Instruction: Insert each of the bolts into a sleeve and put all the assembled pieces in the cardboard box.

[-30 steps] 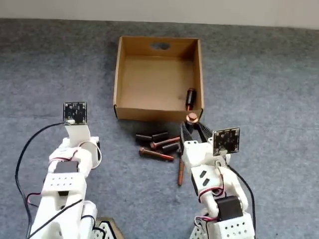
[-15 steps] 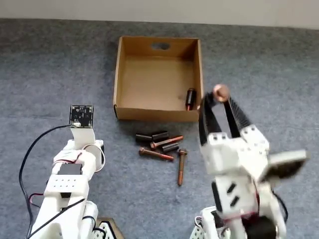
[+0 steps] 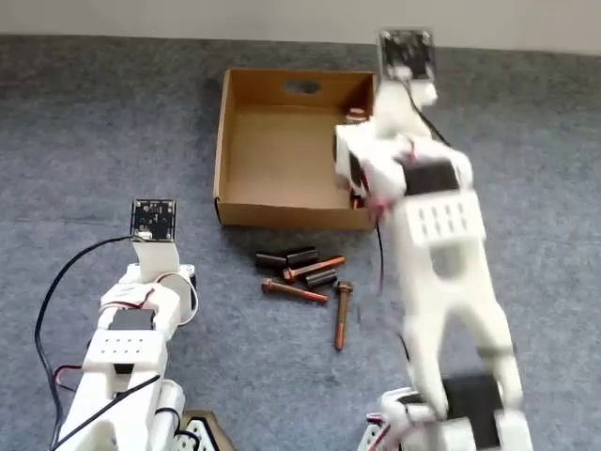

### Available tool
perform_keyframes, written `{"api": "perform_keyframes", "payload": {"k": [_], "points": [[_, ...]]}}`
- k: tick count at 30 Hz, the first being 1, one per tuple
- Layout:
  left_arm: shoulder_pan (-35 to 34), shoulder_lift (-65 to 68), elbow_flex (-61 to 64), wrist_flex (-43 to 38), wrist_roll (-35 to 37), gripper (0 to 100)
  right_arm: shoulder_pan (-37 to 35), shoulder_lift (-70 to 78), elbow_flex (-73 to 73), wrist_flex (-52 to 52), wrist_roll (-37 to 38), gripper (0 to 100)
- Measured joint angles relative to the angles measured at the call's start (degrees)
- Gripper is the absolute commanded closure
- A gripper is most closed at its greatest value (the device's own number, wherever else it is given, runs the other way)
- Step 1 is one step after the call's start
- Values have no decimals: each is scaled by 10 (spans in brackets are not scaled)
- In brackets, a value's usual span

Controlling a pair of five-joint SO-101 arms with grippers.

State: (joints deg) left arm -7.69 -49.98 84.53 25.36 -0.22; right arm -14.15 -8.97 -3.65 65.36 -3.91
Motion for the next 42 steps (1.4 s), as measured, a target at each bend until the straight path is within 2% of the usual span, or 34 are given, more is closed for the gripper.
{"api": "perform_keyframes", "payload": {"k": [7,18,26,36,42], "points": [[2,0,0,0,0,983,0,222,-292,182,-1,992],[2,0,0,0,0,983,0,489,-498,187,-1,992],[2,0,0,0,0,983,-9,597,-568,187,-1,992],[4,0,0,0,0,983,-9,615,-573,201,-1,992],[4,0,0,0,0,983,-9,615,-573,244,-1,992]]}}
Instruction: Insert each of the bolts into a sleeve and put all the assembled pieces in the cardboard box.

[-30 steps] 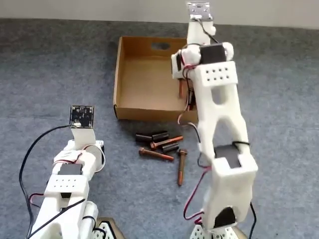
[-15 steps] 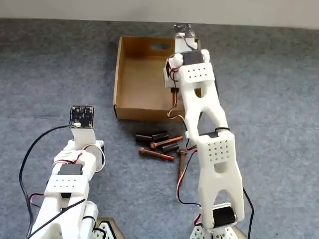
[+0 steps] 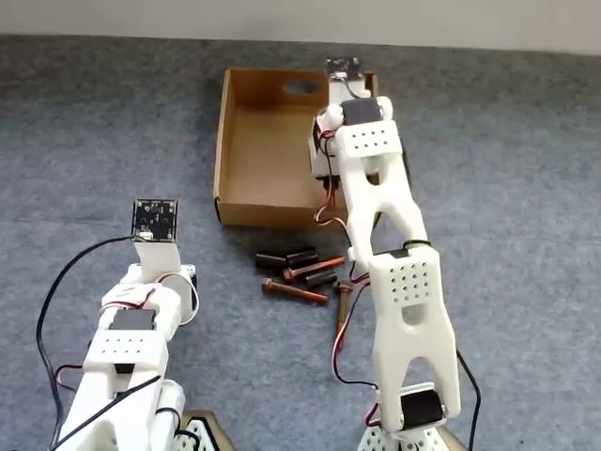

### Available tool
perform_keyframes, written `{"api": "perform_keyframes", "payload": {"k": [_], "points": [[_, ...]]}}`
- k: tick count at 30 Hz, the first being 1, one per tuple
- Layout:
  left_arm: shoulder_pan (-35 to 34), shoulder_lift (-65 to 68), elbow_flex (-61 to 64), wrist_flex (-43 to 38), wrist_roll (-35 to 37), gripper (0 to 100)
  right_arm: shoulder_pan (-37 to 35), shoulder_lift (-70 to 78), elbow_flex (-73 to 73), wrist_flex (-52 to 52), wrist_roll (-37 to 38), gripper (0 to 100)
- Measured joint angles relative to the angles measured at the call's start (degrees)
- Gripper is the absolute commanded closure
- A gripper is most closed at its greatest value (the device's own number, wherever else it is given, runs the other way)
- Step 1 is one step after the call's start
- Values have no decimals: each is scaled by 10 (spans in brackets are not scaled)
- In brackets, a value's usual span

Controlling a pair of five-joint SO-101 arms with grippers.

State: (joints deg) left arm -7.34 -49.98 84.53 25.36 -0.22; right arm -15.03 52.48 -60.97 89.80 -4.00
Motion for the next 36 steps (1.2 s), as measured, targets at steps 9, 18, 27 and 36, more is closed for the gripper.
{"api": "perform_keyframes", "payload": {"k": [9,18,27,36], "points": [[0,0,0,0,0,983,0,18,-1,7,0,992],[0,0,0,0,0,983,4,76,-24,5,0,992],[0,0,0,0,0,983,4,84,-47,10,0,771],[0,0,0,0,0,982,7,84,-155,51,-2,765]]}}
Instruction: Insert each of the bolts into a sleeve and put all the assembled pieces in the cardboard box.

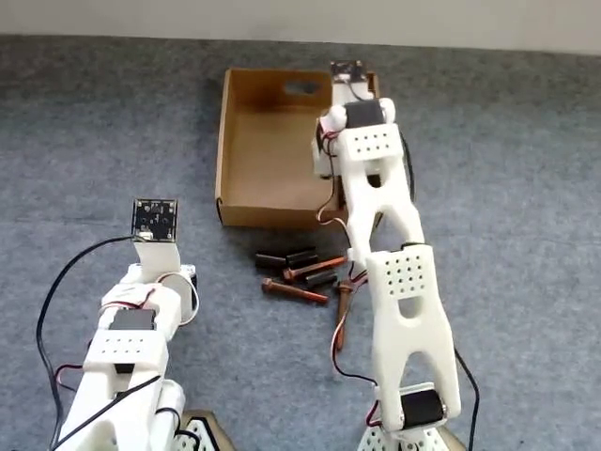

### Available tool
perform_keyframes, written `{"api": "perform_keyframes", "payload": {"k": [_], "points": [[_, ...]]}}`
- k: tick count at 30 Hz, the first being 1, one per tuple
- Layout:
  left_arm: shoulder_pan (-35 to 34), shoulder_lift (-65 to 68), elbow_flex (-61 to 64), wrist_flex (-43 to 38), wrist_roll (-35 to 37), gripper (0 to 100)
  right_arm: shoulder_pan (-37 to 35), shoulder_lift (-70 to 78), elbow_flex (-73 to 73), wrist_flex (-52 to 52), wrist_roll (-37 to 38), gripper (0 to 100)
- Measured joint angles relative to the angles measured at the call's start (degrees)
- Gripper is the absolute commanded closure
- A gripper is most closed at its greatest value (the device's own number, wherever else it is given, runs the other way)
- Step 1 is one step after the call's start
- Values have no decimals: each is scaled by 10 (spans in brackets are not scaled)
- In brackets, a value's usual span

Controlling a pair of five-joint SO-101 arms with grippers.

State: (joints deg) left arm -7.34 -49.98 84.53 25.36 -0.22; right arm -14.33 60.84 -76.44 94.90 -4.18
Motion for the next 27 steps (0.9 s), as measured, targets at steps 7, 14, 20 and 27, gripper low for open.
{"api": "perform_keyframes", "payload": {"k": [7,14,20,27], "points": [[0,0,0,0,0,982,3,-5,-173,53,0,765],[0,0,0,0,0,982,11,-155,-114,55,0,765],[0,0,0,0,0,982,10,-423,174,55,0,765],[0,0,0,0,0,982,-4,-757,644,-26,38,765]]}}
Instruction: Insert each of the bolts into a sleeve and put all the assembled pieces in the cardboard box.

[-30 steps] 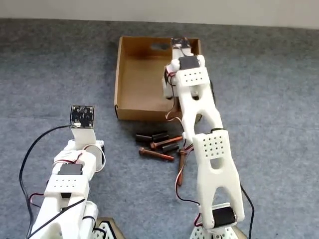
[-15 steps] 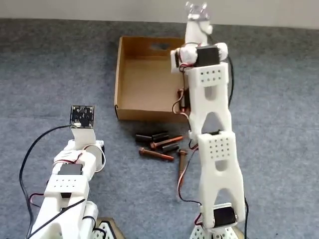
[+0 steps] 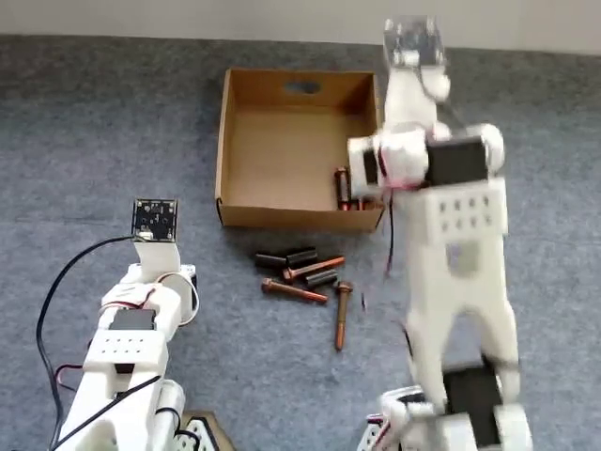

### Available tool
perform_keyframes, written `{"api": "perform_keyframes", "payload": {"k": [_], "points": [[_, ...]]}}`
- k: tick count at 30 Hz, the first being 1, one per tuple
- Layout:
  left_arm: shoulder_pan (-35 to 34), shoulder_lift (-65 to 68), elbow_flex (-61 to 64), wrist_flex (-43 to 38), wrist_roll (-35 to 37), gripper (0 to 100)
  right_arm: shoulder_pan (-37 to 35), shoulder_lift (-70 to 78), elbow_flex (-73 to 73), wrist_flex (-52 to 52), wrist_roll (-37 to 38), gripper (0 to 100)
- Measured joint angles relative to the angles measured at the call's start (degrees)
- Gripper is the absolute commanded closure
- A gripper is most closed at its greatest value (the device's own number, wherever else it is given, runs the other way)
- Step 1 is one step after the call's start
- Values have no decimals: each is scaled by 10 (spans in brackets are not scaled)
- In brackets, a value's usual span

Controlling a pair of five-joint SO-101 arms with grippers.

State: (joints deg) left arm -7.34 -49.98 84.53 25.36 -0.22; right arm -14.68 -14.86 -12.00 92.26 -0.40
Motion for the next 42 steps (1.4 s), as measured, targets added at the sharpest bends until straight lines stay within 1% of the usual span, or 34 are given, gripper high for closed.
{"api": "perform_keyframes", "payload": {"k": [4,7,9,12,16,21,25,32,38,42], "points": [[0,0,0,0,0,982,-45,-127,255,-102,45,765],[0,0,0,0,0,982,-78,-170,417,-179,88,765],[0,0,0,0,0,982,-88,-175,496,-222,113,765],[0,0,0,0,0,982,-94,-176,562,-268,132,765],[0,0,0,0,0,982,-111,-176,603,-314,126,765],[0,0,0,0,0,982,-135,-176,635,-362,50,760],[0,0,0,0,0,982,-156,-176,637,-367,19,760],[0,0,0,0,0,982,-165,-167,637,-370,14,760],[0,0,0,0,0,982,-166,-67,612,-372,14,760],[0,0,0,0,0,982,-147,-26,571,-372,14,760]]}}
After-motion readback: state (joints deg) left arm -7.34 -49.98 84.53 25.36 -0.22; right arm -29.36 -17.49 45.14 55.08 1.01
